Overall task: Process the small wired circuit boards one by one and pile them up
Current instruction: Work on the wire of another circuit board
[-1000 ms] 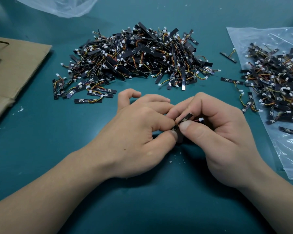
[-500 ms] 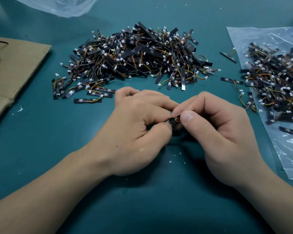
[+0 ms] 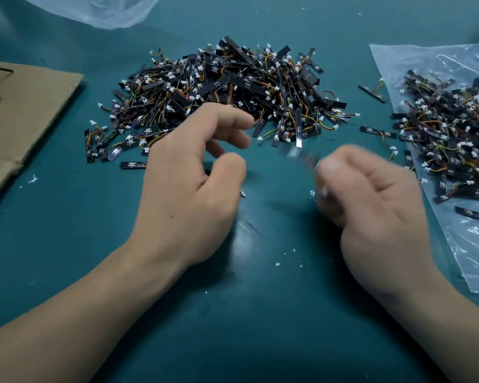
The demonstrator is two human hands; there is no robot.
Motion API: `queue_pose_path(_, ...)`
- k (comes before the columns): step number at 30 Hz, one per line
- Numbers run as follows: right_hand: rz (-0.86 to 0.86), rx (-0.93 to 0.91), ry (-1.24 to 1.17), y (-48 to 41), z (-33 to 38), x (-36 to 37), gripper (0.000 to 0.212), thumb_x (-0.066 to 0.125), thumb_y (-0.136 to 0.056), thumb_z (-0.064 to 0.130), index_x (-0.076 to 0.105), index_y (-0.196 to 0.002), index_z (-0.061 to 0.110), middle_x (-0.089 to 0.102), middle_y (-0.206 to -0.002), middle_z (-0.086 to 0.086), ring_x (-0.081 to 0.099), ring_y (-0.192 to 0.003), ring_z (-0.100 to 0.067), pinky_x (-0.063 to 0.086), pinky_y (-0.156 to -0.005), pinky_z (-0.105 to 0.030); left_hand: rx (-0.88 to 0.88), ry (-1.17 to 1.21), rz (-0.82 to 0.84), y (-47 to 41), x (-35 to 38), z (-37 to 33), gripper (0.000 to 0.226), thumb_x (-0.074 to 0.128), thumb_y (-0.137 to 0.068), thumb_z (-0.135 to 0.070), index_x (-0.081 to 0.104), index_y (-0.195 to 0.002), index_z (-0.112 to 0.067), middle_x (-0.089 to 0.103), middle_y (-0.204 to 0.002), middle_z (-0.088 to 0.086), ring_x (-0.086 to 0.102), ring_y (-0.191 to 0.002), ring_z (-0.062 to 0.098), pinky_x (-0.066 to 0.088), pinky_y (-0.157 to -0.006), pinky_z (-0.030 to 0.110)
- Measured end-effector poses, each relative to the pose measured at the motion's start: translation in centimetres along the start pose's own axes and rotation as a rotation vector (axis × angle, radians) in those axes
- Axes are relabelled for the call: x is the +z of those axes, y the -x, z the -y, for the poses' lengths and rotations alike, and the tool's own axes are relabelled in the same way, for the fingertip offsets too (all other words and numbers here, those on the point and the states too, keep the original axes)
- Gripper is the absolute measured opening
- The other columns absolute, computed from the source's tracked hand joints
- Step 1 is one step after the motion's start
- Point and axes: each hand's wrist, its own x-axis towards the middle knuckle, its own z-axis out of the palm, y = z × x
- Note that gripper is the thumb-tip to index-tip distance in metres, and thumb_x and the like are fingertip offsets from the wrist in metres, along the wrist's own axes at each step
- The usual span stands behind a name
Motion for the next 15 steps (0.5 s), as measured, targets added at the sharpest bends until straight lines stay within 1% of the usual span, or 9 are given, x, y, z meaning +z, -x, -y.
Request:
queue_pose_path(1, -0.093, 0.020, -0.105, -0.2, 0.0, -0.1, 0.026, 0.051, -0.103, 0.028, 0.064, -0.082, 0.020, 0.041, -0.065, -0.001, 0.034, -0.055, -0.011, 0.028, -0.052, -0.022, -0.014, -0.051, -0.010, -0.1, 0.1, 0.2, 0.037, 0.049, -0.078, -0.010, 0.068, -0.107, -0.024, 0.069, -0.095, -0.013, 0.058, -0.082, 0.013, 0.041, -0.066, 0.015)
queue_pose_path(2, -0.178, 0.038, -0.189, -0.5, 0.0, -0.2, 0.023, 0.047, -0.106, 0.026, 0.069, -0.099, 0.024, 0.047, -0.068, 0.002, 0.034, -0.055, -0.011, 0.028, -0.050, -0.022, -0.029, -0.110, 0.014, -0.1, 0.2, 0.4, 0.036, 0.048, -0.076, -0.011, 0.067, -0.103, -0.026, 0.067, -0.093, -0.015, 0.055, -0.079, 0.012, 0.039, -0.066, 0.014)
queue_pose_path(3, -0.231, 0.057, -0.232, -0.7, -0.1, -0.3, 0.024, 0.045, -0.107, 0.025, 0.069, -0.111, 0.024, 0.052, -0.072, 0.005, 0.033, -0.054, -0.010, 0.028, -0.049, -0.021, -0.031, -0.188, 0.066, -0.1, 0.3, 0.7, 0.037, 0.047, -0.074, -0.012, 0.067, -0.101, -0.027, 0.065, -0.092, -0.017, 0.054, -0.079, 0.011, 0.039, -0.070, 0.015)
queue_pose_path(4, -0.249, 0.071, -0.232, -0.8, -0.2, -0.4, 0.025, 0.045, -0.106, 0.023, 0.068, -0.118, 0.024, 0.055, -0.075, 0.007, 0.033, -0.053, -0.010, 0.028, -0.049, -0.021, -0.012, -0.277, 0.128, 0.0, 0.4, 0.9, 0.039, 0.046, -0.073, -0.013, 0.067, -0.102, -0.027, 0.063, -0.092, -0.019, 0.052, -0.082, 0.009, 0.040, -0.076, 0.017)
queue_pose_path(6, -0.197, 0.061, -0.129, -0.7, -0.6, -0.5, 0.025, 0.051, -0.102, 0.021, 0.071, -0.116, 0.026, 0.059, -0.076, 0.006, 0.039, -0.054, -0.009, 0.032, -0.053, -0.020, 0.049, -0.391, 0.217, 0.2, 0.6, 1.4, 0.042, 0.045, -0.072, -0.011, 0.068, -0.104, -0.025, 0.061, -0.097, -0.016, 0.049, -0.091, 0.011, 0.038, -0.084, 0.016)
queue_pose_path(9, -0.028, -0.016, 0.092, 0.1, -0.5, -0.1, 0.019, 0.057, -0.100, 0.019, 0.074, -0.103, 0.028, 0.061, -0.072, 0.004, 0.044, -0.056, -0.005, 0.036, -0.058, -0.015, 0.087, -0.355, 0.245, 0.0, 0.5, 1.3, 0.045, 0.045, -0.071, -0.002, 0.069, -0.104, -0.022, 0.060, -0.097, -0.012, 0.052, -0.094, 0.012, 0.037, -0.085, 0.011)
queue_pose_path(12, 0.042, -0.044, 0.272, 0.4, -0.5, 0.3, 0.013, 0.064, -0.095, 0.018, 0.073, -0.098, 0.027, 0.059, -0.071, 0.018, 0.049, -0.058, -0.004, 0.035, -0.059, -0.007, 0.138, -0.269, 0.240, -0.1, 0.5, 1.3, 0.049, 0.049, -0.071, 0.009, 0.072, -0.104, -0.020, 0.062, -0.095, -0.010, 0.057, -0.090, 0.009, 0.045, -0.084, 0.018)
queue_pose_path(14, 0.059, -0.050, 0.400, 0.3, -0.4, 0.5, 0.013, 0.068, -0.091, 0.021, 0.071, -0.102, 0.027, 0.062, -0.086, 0.020, 0.057, -0.072, -0.004, 0.039, -0.069, -0.008, 0.127, -0.172, 0.227, -0.2, 0.5, 1.4, 0.055, 0.049, -0.073, 0.018, 0.072, -0.105, -0.019, 0.065, -0.099, -0.006, 0.062, -0.095, 0.009, 0.053, -0.085, 0.021)
queue_pose_path(15, 0.077, -0.045, 0.460, 0.1, -0.4, 0.5, 0.016, 0.069, -0.090, 0.024, 0.071, -0.106, 0.027, 0.063, -0.096, 0.019, 0.059, -0.085, -0.004, 0.042, -0.079, -0.013, 0.106, -0.116, 0.217, -0.3, 0.6, 1.5, 0.056, 0.047, -0.074, 0.020, 0.072, -0.106, -0.019, 0.067, -0.102, -0.004, 0.065, -0.100, 0.010, 0.055, -0.087, 0.021)
